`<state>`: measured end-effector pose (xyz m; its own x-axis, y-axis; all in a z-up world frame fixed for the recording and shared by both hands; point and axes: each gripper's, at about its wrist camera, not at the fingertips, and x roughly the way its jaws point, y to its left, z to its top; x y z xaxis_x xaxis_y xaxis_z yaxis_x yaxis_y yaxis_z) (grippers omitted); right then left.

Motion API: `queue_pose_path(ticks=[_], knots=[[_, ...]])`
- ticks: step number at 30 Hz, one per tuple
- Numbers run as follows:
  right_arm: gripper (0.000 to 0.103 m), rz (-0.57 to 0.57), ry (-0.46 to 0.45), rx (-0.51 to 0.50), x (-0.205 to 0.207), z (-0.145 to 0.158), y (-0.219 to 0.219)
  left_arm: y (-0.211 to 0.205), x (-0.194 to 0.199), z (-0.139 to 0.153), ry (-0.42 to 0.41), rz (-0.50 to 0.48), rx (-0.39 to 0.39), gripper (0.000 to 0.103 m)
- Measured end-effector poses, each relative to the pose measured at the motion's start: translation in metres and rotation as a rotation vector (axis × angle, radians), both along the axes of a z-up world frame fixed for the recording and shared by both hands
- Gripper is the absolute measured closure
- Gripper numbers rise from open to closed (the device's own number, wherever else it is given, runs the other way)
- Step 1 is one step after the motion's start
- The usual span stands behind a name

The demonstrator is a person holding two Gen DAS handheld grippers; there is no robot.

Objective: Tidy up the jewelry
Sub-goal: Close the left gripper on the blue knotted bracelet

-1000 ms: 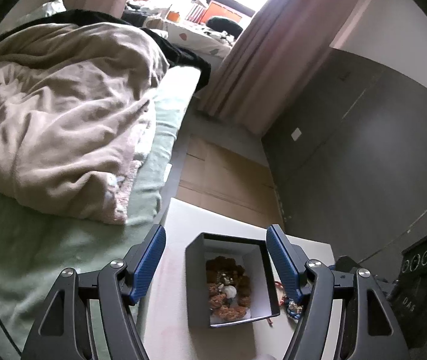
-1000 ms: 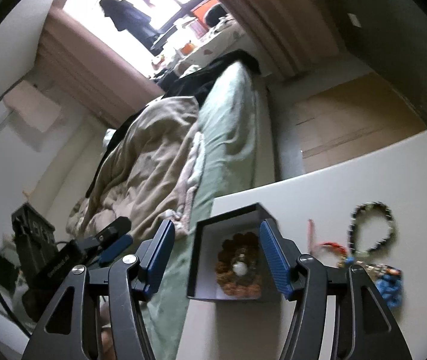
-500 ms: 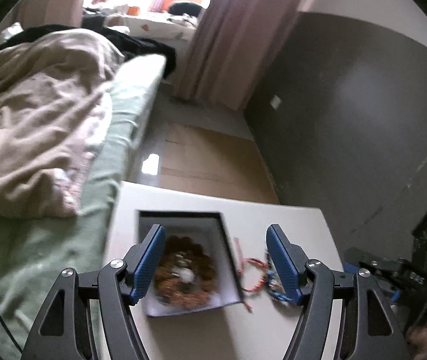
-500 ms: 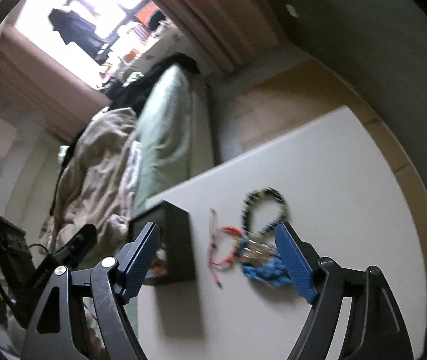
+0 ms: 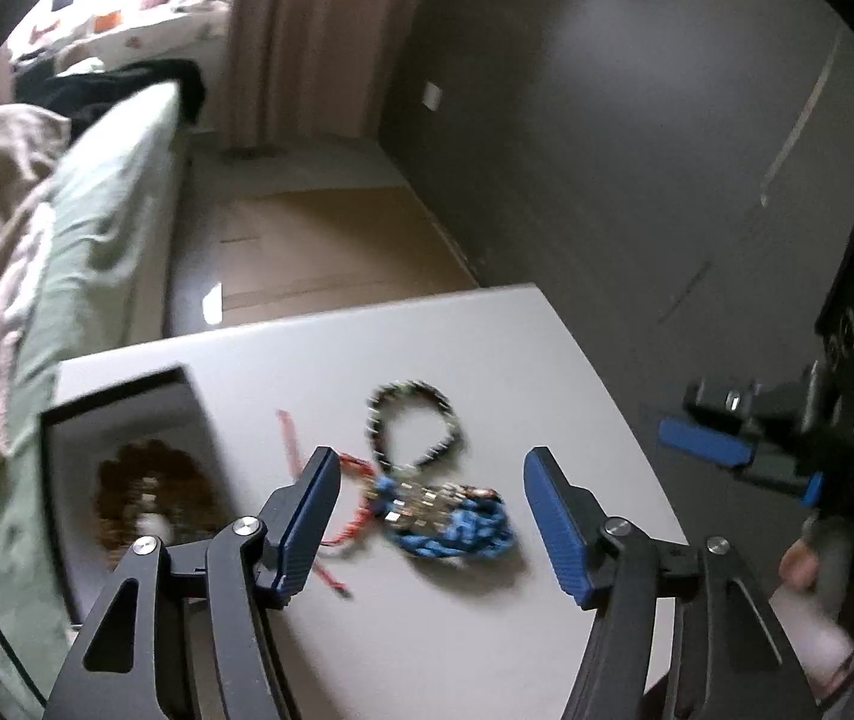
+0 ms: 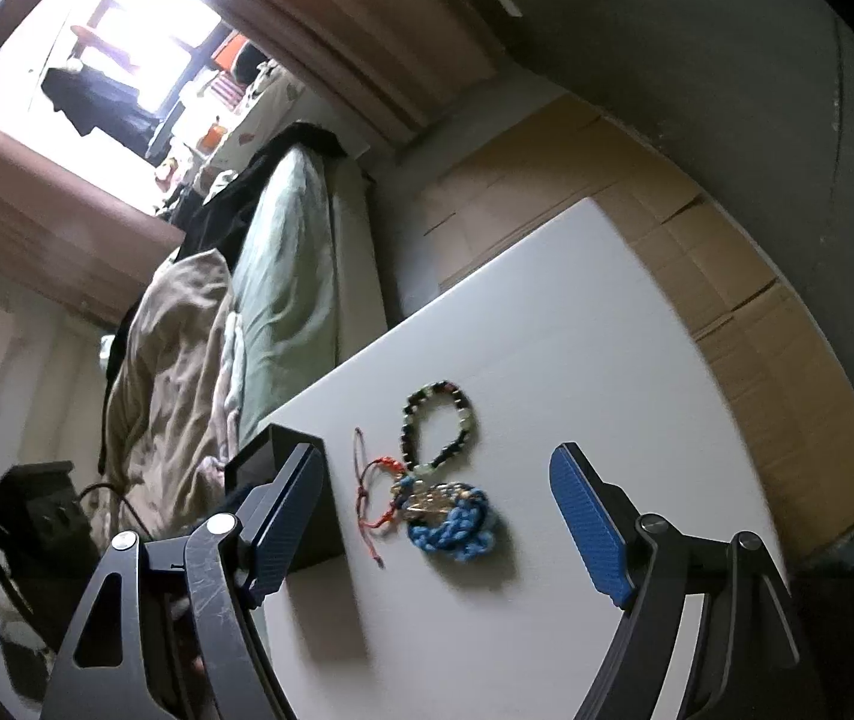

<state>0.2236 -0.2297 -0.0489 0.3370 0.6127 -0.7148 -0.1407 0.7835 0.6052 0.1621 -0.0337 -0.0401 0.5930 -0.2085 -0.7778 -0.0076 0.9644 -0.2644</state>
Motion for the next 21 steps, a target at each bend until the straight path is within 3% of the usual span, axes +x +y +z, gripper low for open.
queue_pose_path(ticks=[3, 8, 12, 21], knots=[[0.023, -0.044, 0.031, 0.016, 0.003, -0.004, -0.017, -0.013, 0.007, -0.016, 0.058, -0.021, -0.005, 0.055], [0.023, -0.097, 0.045, 0.018, 0.005, -0.003, -0.04, -0.034, 0.016, -0.038, 0.122, -0.045, -0.019, 0.057], [0.023, -0.112, 0.045, 0.025, 0.004, -0.001, -0.047, -0.047, 0.023, -0.051, 0.145, -0.04, 0.002, 0.069], [0.023, -0.113, 0.065, 0.035, 0.006, -0.006, -0.05, -0.065, 0.034, -0.073, 0.178, -0.017, 0.118, 0.073]])
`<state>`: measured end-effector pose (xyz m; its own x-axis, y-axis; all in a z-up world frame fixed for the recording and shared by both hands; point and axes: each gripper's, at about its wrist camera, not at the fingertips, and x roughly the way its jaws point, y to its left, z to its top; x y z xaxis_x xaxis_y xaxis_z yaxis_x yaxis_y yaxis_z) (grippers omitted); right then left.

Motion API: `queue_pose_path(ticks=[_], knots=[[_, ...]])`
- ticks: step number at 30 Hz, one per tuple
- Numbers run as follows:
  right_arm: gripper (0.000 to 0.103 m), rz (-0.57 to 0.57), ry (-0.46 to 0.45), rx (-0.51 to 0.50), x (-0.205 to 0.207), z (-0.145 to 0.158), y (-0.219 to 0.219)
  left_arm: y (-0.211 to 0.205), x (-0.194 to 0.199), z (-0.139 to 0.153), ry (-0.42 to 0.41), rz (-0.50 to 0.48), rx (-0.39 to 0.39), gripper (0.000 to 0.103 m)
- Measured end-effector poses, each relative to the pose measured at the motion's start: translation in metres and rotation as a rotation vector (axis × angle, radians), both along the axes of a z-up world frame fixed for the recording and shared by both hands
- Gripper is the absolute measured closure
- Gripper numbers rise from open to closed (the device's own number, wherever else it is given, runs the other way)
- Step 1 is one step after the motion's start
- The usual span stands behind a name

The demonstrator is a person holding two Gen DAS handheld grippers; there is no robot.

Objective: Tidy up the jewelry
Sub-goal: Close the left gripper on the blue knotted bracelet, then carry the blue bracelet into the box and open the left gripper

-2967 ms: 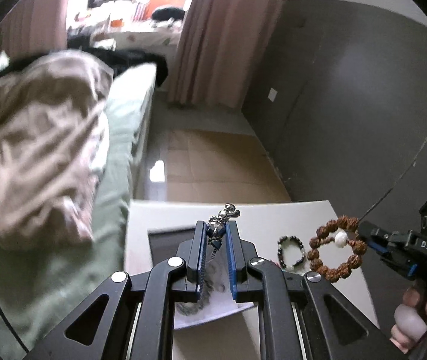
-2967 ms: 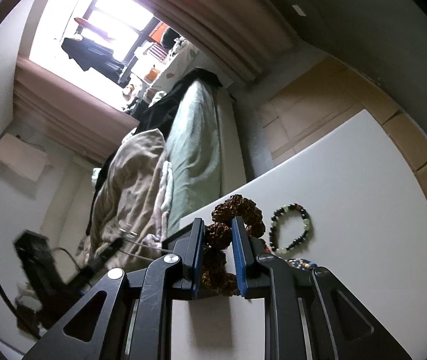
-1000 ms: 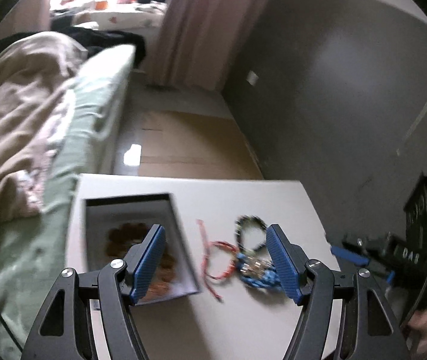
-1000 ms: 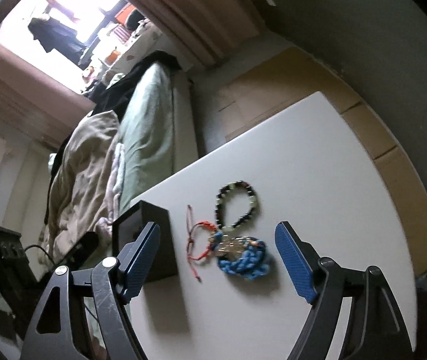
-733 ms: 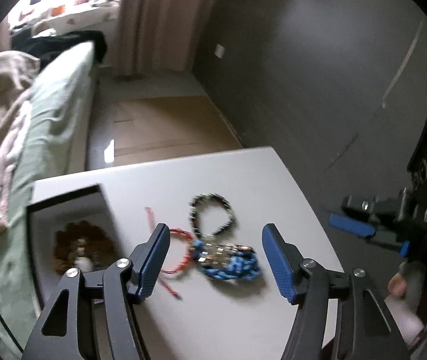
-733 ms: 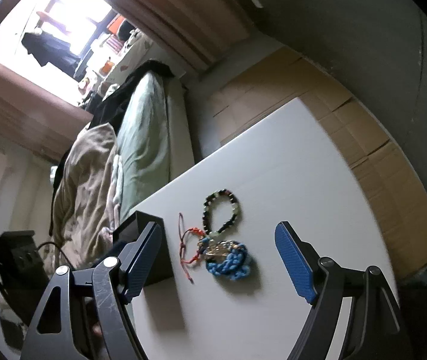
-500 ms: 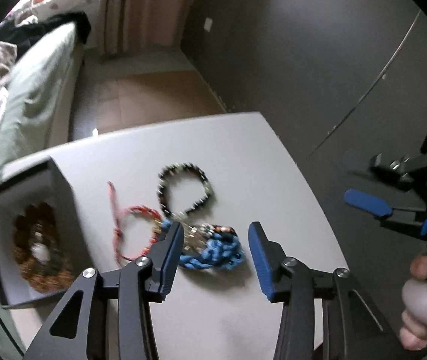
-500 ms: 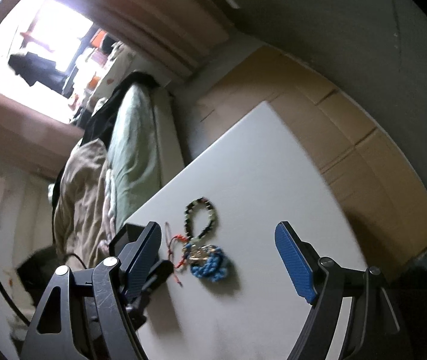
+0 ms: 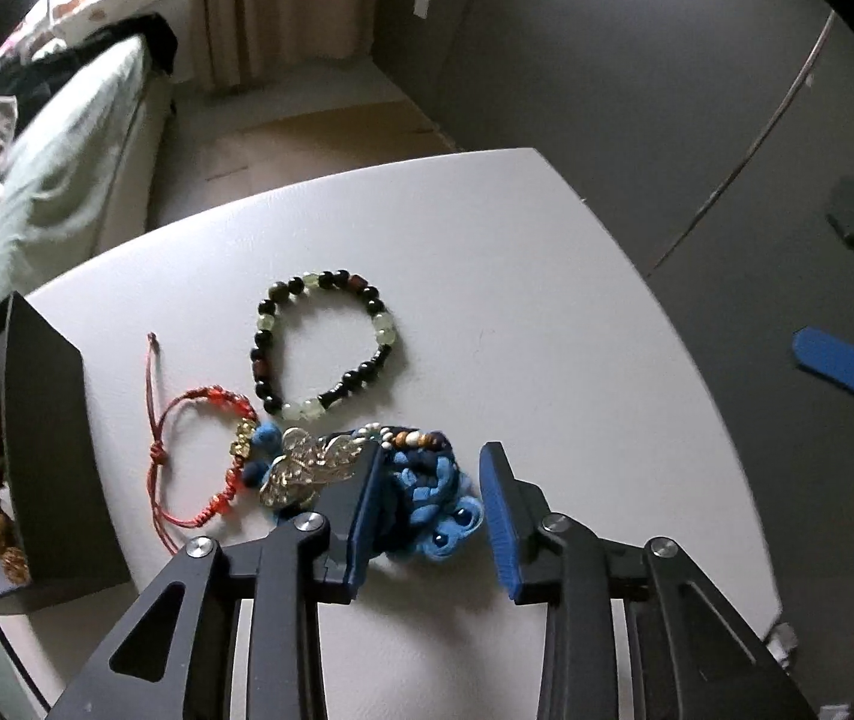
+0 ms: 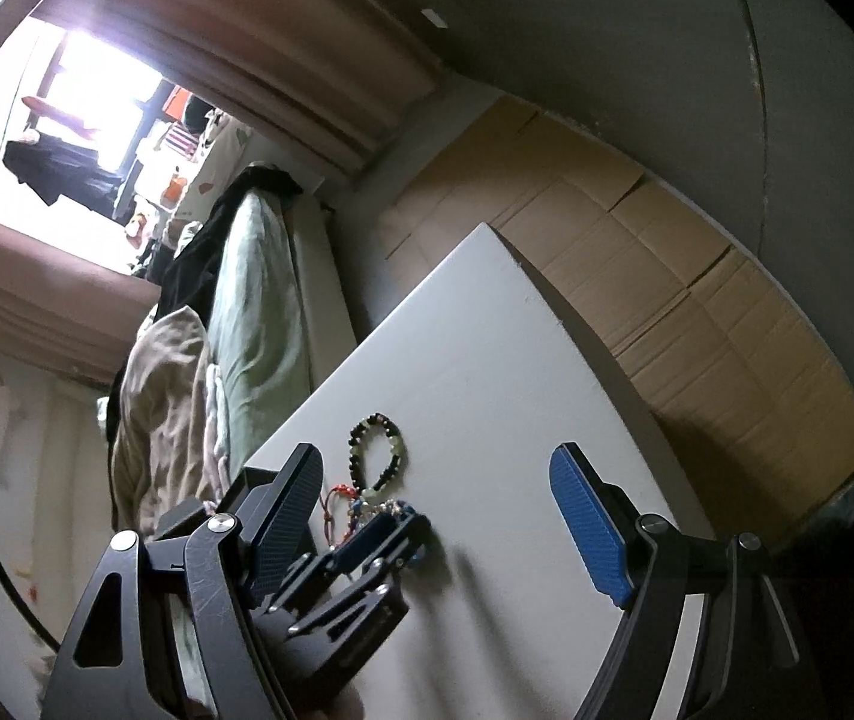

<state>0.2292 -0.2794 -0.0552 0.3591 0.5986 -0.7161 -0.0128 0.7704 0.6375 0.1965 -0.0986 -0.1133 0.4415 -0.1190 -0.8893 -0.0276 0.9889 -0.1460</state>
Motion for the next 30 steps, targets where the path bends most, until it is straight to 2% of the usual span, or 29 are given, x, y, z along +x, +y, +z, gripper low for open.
queue_pose_path(ticks=[2, 4, 6, 8, 19, 23, 30], knots=[[0.023, 0.003, 0.004, -0.002, 0.0, -0.001, 0.002, 0.005, 0.001, -0.001, -0.005, 0.01, -0.022, 0.075], [0.023, 0.005, 0.003, -0.003, 0.0, -0.001, 0.002, 0.011, 0.0, 0.002, -0.01, 0.007, -0.062, 0.091], [0.023, 0.008, 0.001, -0.003, 0.0, 0.0, 0.002, 0.018, -0.002, 0.009, -0.023, 0.022, -0.087, 0.092], [0.023, 0.011, -0.002, -0.007, -0.001, 0.0, 0.004, 0.028, -0.007, 0.02, -0.06, 0.028, -0.15, 0.092], [0.023, 0.043, 0.002, -0.043, -0.004, -0.004, 0.02, 0.073, -0.034, 0.075, -0.206, 0.063, -0.264, 0.092], [0.023, 0.076, 0.002, -0.071, -0.005, -0.007, 0.034, 0.084, -0.042, 0.084, -0.244, 0.064, -0.248, 0.092], [0.023, 0.168, 0.025, -0.106, -0.006, -0.023, 0.071, 0.124, -0.058, 0.101, -0.301, 0.126, -0.244, 0.092]])
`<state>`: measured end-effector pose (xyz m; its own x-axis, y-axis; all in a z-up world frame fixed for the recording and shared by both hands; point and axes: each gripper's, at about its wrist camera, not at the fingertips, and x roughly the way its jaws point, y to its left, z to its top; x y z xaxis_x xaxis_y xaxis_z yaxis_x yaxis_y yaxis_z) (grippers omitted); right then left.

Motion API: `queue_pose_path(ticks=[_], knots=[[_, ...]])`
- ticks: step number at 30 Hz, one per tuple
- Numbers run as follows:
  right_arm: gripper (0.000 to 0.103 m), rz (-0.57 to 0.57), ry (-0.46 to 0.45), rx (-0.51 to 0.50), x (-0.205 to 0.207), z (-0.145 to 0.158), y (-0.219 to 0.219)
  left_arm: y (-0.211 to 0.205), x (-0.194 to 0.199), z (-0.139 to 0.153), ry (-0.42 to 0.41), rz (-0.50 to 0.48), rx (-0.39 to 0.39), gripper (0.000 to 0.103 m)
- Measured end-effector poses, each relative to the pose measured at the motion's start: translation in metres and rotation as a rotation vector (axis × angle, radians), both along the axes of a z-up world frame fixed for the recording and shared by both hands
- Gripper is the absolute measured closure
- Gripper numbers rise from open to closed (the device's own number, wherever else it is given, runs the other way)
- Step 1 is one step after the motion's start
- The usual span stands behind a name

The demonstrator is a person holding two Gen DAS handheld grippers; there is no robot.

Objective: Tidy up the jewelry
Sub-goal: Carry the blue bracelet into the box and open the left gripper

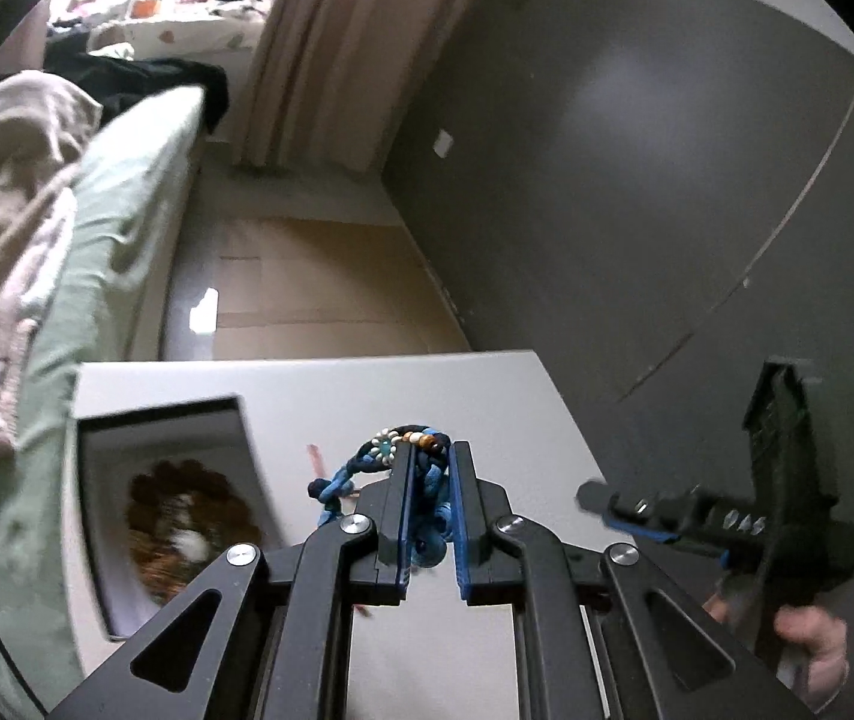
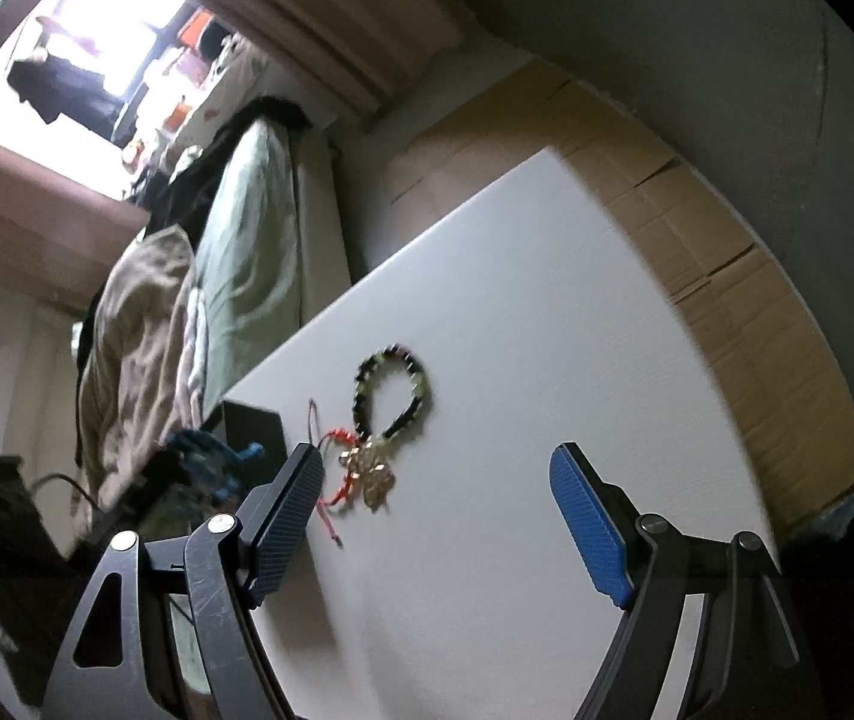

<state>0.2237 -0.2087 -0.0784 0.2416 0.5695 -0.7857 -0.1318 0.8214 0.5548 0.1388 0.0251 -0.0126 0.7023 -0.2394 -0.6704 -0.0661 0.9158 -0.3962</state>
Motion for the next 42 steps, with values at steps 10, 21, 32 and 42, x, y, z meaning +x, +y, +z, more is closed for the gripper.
queue_pose_path(ticks=[10, 21, 32, 42], knots=[[0.023, 0.108, -0.011, -0.088, -0.006, -0.017, 0.056, 0.071, -0.018, -0.012, 0.01, 0.144, -0.03, 0.092], [0.024, 0.142, -0.004, -0.137, -0.01, -0.027, 0.078, 0.078, 0.0, -0.058, 0.124, 0.176, 0.048, 0.092], [0.023, 0.146, 0.0, -0.142, -0.011, -0.027, 0.076, 0.09, -0.002, -0.065, 0.19, 0.179, -0.131, 0.046], [0.024, 0.16, 0.006, -0.217, -0.009, -0.041, 0.084, 0.106, -0.019, -0.042, 0.115, 0.243, -0.158, 0.035]])
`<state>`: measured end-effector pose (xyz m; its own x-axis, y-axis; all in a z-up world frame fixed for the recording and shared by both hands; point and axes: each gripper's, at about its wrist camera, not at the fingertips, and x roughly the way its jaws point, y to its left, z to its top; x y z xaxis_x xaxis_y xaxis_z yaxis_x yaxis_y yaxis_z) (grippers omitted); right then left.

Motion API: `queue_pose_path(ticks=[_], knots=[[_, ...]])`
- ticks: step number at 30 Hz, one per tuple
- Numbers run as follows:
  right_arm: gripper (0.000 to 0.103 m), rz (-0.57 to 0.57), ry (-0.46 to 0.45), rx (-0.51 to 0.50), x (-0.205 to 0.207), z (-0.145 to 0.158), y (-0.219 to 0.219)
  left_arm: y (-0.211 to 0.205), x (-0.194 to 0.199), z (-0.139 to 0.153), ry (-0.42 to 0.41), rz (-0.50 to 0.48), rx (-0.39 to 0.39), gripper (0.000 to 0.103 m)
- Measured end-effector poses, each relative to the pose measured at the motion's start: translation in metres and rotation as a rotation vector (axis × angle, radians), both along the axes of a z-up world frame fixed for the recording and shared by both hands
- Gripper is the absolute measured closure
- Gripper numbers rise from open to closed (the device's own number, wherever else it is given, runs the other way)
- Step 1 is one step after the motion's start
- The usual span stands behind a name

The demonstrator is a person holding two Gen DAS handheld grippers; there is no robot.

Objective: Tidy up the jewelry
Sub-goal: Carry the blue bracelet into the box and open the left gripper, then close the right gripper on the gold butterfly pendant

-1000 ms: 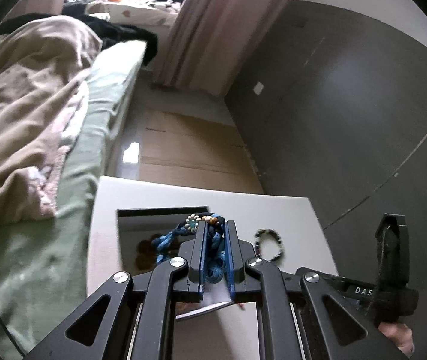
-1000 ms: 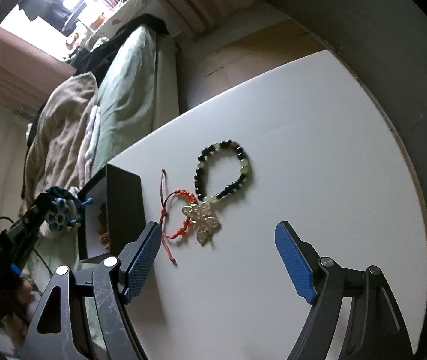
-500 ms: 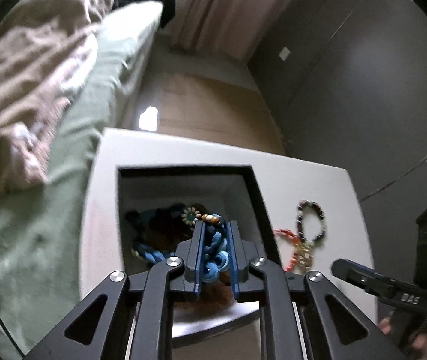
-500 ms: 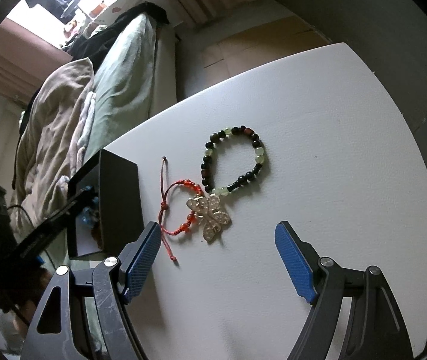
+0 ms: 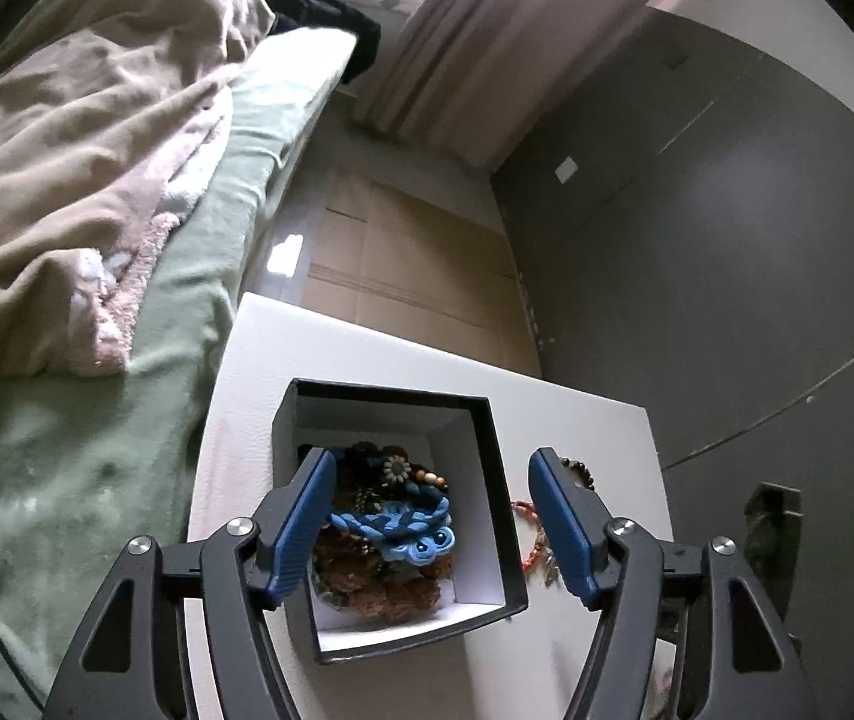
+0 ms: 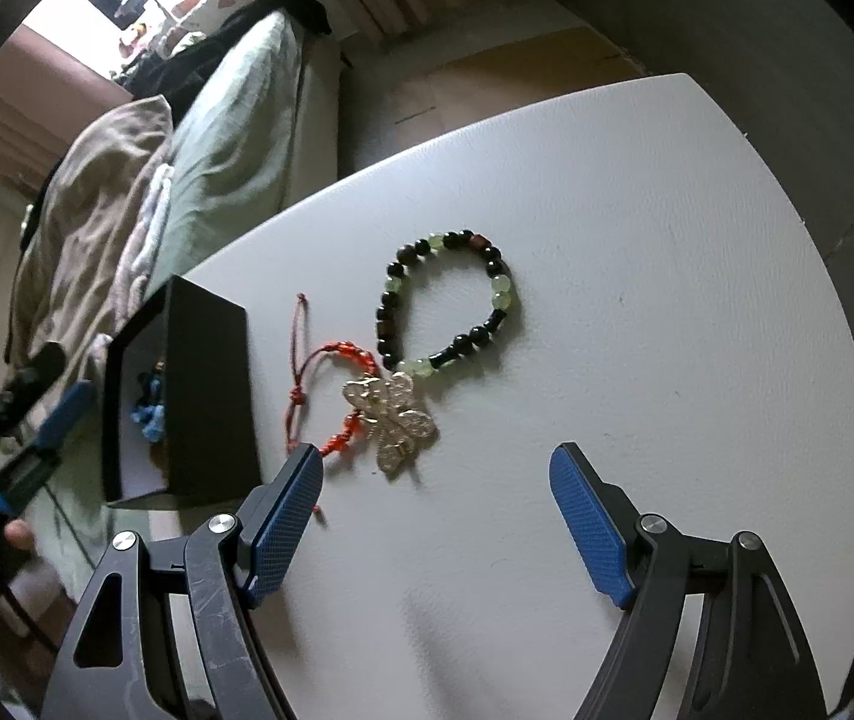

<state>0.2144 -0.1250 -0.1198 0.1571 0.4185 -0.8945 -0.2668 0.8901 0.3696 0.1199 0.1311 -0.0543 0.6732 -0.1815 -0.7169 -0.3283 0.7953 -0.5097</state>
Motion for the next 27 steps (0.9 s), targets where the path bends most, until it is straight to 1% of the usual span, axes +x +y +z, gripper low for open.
queue_pose_path(ticks=[6, 9, 11, 12, 15, 16, 17, 18, 21, 24, 27], knots=[[0.024, 0.029, -0.059, -0.076, -0.002, 0.001, 0.013, 0.004, -0.002, 0.004, -0.015, -0.001, -0.002, 0.035], [0.029, 0.078, -0.103, -0.127, -0.006, 0.001, 0.026, 0.009, -0.003, 0.004, -0.013, 0.009, -0.009, 0.035], [0.036, 0.113, -0.144, -0.166, -0.009, 0.002, 0.036, 0.014, -0.006, 0.006, -0.02, 0.024, -0.018, 0.035], [0.038, 0.13, -0.167, -0.183, -0.011, 0.002, 0.041, 0.017, -0.008, 0.007, -0.024, 0.032, -0.02, 0.035], [0.051, 0.182, -0.22, -0.22, -0.014, 0.002, 0.055, 0.023, -0.012, 0.01, -0.035, 0.053, -0.026, 0.035], [0.059, 0.202, -0.231, -0.223, -0.015, 0.002, 0.058, 0.024, -0.013, 0.01, -0.036, 0.057, -0.028, 0.035], [0.072, 0.22, -0.239, -0.225, -0.017, 0.002, 0.061, 0.025, -0.014, 0.01, -0.035, 0.061, -0.03, 0.035], [0.073, 0.237, -0.242, -0.225, -0.018, 0.003, 0.062, 0.026, -0.015, 0.01, -0.034, 0.064, -0.032, 0.035], [0.073, 0.229, -0.206, -0.171, -0.017, 0.006, 0.056, 0.028, -0.016, 0.011, -0.035, 0.069, -0.036, 0.035], [0.074, 0.196, -0.222, -0.098, -0.018, 0.02, 0.048, 0.029, -0.015, 0.012, -0.037, 0.071, -0.032, 0.035], [0.074, 0.144, -0.241, 0.036, -0.017, 0.042, 0.035, 0.029, -0.015, 0.013, -0.038, 0.075, -0.027, 0.035]])
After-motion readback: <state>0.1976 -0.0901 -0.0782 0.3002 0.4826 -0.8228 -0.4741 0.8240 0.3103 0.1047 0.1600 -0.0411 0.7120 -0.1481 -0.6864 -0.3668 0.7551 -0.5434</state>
